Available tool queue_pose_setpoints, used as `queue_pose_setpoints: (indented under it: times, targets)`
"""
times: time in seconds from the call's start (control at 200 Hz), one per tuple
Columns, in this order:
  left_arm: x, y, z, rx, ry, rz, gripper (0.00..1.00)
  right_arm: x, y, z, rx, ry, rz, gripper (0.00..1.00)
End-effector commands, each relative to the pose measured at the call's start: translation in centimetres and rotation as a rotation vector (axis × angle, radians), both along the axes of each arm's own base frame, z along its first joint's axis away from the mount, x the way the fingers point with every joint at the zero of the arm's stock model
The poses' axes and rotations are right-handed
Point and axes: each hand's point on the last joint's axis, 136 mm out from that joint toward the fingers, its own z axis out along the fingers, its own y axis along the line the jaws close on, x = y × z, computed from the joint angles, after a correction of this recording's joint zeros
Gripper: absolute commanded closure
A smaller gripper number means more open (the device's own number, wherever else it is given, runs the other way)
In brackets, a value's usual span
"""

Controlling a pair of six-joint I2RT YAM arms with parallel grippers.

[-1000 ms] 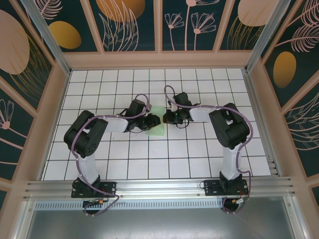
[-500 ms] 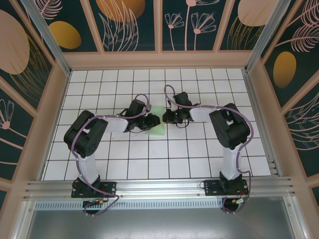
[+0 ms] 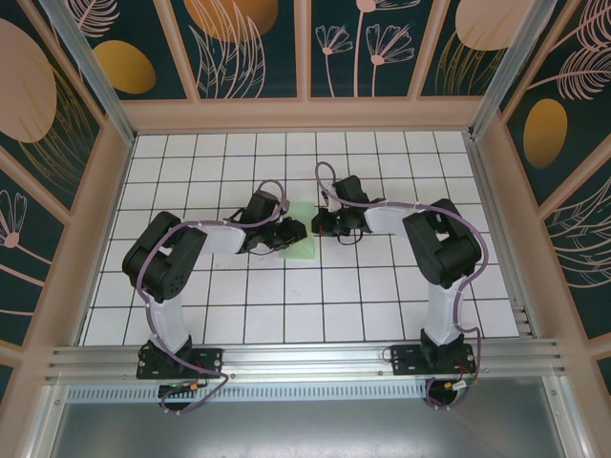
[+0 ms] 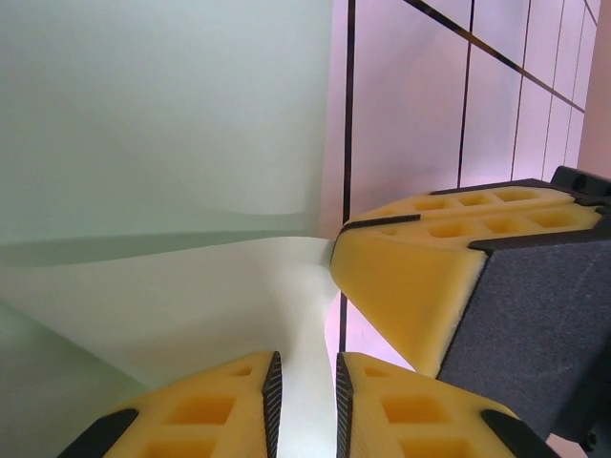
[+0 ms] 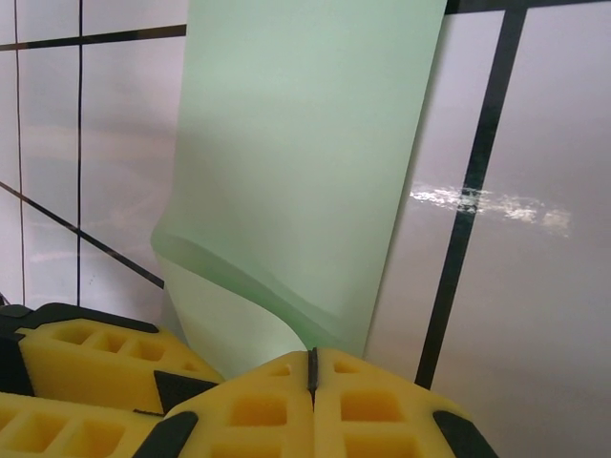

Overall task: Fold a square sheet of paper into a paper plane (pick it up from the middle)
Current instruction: Fold the triangle a second time at the center of the table.

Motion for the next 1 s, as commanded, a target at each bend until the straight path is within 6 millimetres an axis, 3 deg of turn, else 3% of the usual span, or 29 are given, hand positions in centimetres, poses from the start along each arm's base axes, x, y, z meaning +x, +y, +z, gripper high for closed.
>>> queue_pose_setpoints:
  times: [0.0, 0.601, 0.866, 0.996]
  targets:
    - [-0.1, 0.0, -0.3, 0.020, 0.004, -0.010, 0.74, 0.0, 0.5, -0.4, -0.003, -0.001, 0.030, 0.96]
    - [-0.9, 0.2, -1.9, 0.038, 0.048, -0.016, 0.74, 0.3, -0.1, -1.3, -0.045, 0.007, 0.011, 0.97]
    - [-1.0, 0.1, -1.8, 0.025, 0.049, -0.024, 0.74, 0.5, -0.2, -1.4, -0.060, 0.009, -0.001, 0.98]
    - [-0.8, -0.3, -0.7, -0.009, 0.027, -0.029, 0.74, 0.6, 0.0, -0.7, -0.045, -0.003, 0.005, 0.98]
